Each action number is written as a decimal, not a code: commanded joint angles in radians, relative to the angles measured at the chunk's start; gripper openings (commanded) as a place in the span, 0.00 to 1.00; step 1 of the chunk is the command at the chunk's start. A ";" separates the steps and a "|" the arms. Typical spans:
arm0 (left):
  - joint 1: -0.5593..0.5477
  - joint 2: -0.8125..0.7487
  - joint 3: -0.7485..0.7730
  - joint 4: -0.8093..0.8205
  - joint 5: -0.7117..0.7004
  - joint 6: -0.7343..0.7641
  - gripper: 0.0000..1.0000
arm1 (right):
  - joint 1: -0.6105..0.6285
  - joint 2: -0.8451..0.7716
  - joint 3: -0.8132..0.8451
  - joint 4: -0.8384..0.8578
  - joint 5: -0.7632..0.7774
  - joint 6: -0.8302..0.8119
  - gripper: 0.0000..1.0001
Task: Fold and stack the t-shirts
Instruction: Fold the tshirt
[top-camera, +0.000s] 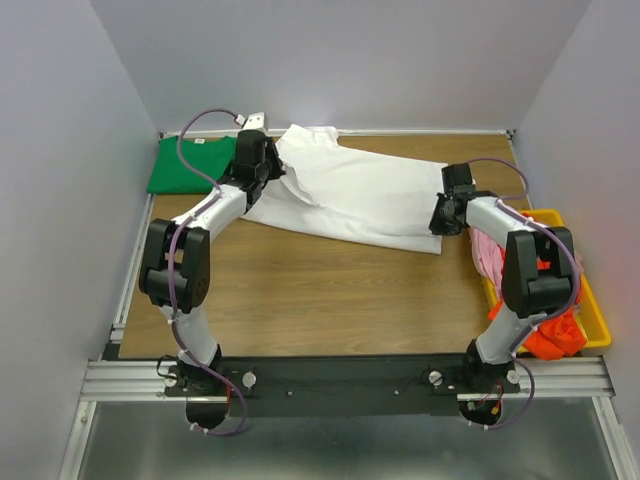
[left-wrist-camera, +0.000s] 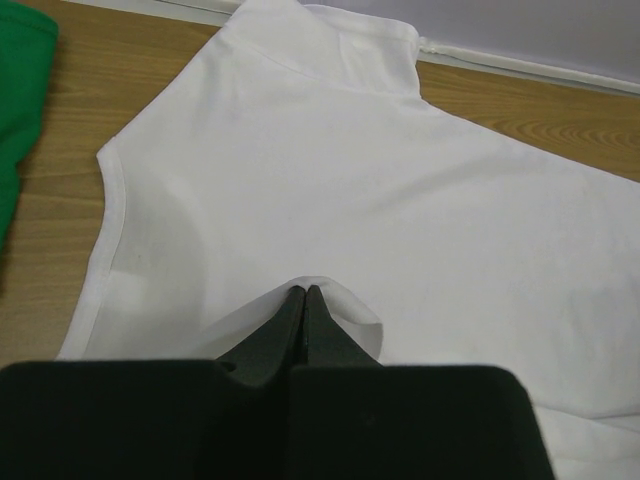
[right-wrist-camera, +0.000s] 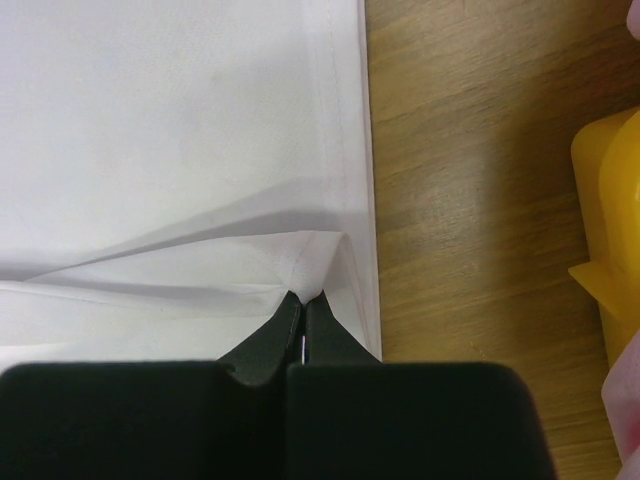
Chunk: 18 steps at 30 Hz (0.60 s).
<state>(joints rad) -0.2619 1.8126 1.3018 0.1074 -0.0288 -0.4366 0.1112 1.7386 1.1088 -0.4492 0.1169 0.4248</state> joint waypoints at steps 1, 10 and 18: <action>0.010 0.037 0.057 0.035 0.024 0.024 0.00 | -0.008 0.018 0.039 0.007 -0.002 -0.009 0.00; 0.041 0.148 0.148 0.029 0.070 0.015 0.00 | -0.016 0.055 0.060 0.007 0.000 -0.008 0.00; 0.073 0.266 0.372 -0.024 0.101 -0.016 0.73 | -0.031 0.081 0.215 0.006 -0.049 0.018 0.55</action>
<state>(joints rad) -0.2024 2.0689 1.5944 0.1040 0.0509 -0.4423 0.0914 1.8233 1.2346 -0.4549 0.0990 0.4248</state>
